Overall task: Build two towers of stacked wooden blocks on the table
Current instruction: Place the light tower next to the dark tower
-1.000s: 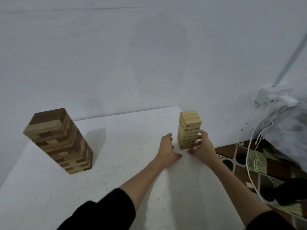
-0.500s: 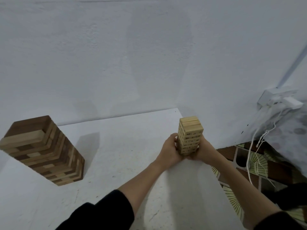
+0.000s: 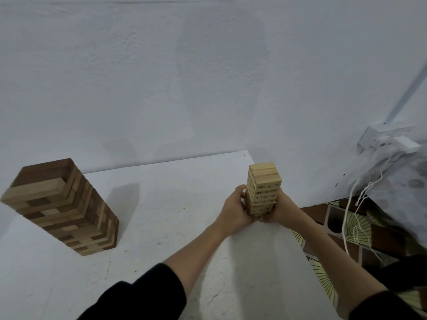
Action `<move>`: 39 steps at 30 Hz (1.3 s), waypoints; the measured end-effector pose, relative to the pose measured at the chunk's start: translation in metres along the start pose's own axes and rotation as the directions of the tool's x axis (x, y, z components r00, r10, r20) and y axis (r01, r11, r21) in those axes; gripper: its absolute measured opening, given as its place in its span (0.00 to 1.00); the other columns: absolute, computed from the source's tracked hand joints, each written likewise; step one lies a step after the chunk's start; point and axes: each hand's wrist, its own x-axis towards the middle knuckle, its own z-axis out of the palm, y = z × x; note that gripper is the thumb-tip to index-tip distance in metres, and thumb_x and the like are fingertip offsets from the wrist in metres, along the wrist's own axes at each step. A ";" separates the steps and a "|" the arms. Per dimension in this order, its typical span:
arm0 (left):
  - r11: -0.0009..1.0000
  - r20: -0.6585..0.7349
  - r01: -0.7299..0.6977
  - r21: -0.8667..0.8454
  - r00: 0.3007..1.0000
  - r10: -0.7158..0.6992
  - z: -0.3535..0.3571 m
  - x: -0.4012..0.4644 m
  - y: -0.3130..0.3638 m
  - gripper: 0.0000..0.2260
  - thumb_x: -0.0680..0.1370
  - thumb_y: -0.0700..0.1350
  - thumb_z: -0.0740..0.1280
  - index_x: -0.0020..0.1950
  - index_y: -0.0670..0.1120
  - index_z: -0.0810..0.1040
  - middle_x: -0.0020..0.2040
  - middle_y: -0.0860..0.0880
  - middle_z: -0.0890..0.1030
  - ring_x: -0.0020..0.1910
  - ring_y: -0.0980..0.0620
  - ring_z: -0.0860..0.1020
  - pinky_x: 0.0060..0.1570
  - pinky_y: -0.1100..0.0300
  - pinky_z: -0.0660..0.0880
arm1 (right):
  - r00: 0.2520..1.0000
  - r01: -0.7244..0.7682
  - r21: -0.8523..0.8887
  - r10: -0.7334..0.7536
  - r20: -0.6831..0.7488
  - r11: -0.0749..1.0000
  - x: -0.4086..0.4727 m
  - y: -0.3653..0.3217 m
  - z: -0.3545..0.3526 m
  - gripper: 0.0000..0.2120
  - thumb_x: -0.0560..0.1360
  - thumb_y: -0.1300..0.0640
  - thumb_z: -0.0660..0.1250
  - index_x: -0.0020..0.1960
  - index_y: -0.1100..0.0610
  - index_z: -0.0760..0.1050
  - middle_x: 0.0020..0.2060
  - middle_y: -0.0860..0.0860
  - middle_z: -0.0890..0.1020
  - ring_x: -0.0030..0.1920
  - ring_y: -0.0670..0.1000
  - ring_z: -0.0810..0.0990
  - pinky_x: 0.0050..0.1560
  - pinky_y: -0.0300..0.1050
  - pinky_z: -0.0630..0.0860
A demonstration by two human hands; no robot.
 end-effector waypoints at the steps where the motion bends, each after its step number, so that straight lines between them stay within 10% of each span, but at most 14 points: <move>1: 1.000 0.000 -0.001 0.008 1.000 0.001 -0.001 -0.001 -0.002 0.28 0.66 0.36 0.76 0.63 0.44 0.71 0.46 0.52 0.73 0.34 0.60 0.75 0.35 0.71 0.73 | 1.000 0.001 0.003 -0.001 0.002 1.000 -0.001 -0.001 0.002 0.47 0.55 0.60 0.78 0.69 0.57 0.60 0.55 0.48 0.77 0.57 0.47 0.77 0.50 0.43 0.78; 14: 0.996 -0.049 0.091 -0.008 0.995 -0.091 -0.049 -0.049 -0.019 0.32 0.65 0.36 0.77 0.64 0.51 0.70 0.49 0.53 0.74 0.35 0.58 0.72 0.38 0.60 0.75 | 0.995 0.095 0.048 -0.097 0.020 0.994 -0.018 -0.043 0.058 0.45 0.61 0.67 0.77 0.67 0.47 0.56 0.50 0.40 0.75 0.45 0.34 0.78 0.41 0.28 0.75; 39: 0.973 -0.231 0.202 -0.113 0.947 -0.224 -0.150 -0.105 -0.057 0.32 0.65 0.30 0.75 0.60 0.55 0.69 0.57 0.43 0.77 0.52 0.40 0.77 0.48 0.48 0.80 | 0.976 0.082 0.159 -0.111 0.186 0.984 0.015 -0.104 0.170 0.52 0.56 0.59 0.75 0.74 0.59 0.52 0.58 0.56 0.74 0.53 0.51 0.79 0.46 0.41 0.79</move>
